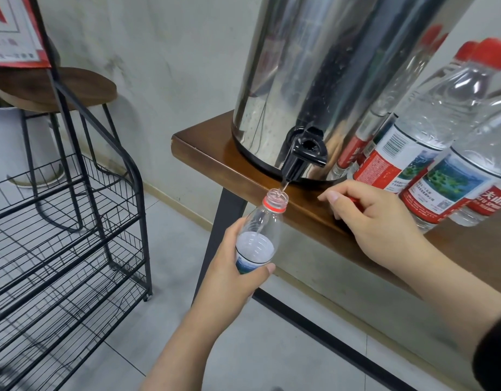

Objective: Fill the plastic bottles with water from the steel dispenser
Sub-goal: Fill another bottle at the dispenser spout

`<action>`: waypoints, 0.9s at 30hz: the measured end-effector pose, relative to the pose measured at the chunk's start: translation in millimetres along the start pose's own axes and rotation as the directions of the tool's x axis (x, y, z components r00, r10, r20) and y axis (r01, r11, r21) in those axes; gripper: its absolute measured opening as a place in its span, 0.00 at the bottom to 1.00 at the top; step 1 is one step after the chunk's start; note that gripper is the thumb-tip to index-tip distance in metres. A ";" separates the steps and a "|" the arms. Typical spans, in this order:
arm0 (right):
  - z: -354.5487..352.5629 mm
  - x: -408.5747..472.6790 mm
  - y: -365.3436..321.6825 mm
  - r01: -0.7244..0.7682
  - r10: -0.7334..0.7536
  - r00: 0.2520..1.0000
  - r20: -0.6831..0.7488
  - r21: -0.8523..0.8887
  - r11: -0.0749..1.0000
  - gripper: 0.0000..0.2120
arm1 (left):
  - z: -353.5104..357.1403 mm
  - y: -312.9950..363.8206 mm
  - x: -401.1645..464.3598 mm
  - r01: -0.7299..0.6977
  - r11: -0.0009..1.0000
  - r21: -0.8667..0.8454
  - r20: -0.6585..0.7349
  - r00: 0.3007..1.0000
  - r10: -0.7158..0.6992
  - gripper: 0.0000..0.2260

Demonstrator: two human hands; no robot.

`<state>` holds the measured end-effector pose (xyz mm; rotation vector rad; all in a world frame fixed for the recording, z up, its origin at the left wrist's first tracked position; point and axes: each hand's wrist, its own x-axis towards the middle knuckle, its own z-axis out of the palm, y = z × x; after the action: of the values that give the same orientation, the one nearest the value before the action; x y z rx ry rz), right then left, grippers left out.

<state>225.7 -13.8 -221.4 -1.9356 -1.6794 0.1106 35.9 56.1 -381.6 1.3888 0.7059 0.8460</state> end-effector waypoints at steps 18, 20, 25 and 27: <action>-0.8 -0.7 0.3 -0.016 0.016 1.000 0.006 0.009 1.000 0.08 | 0.6 2.1 -1.7 -0.006 1.000 0.028 0.006 1.000 0.006 0.37; -0.8 -0.4 -0.5 -0.013 0.013 1.000 -0.001 0.016 1.000 0.08 | 0.4 3.2 -2.4 -0.009 1.000 0.028 0.004 1.000 0.009 0.37; -0.6 -0.6 -0.4 -0.019 0.019 1.000 -0.004 0.022 1.000 0.08 | 0.9 2.5 -2.0 -0.005 1.000 0.027 -0.012 1.000 0.005 0.37; -0.8 -0.5 0.0 -0.017 0.017 1.000 -0.005 0.019 1.000 0.08 | 0.9 1.6 -1.8 -0.003 1.000 0.029 -0.014 1.000 0.003 0.37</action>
<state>225.9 -14.5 -220.9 -1.9355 -1.6529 0.1276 35.5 54.1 -380.0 1.4110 0.7291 0.8515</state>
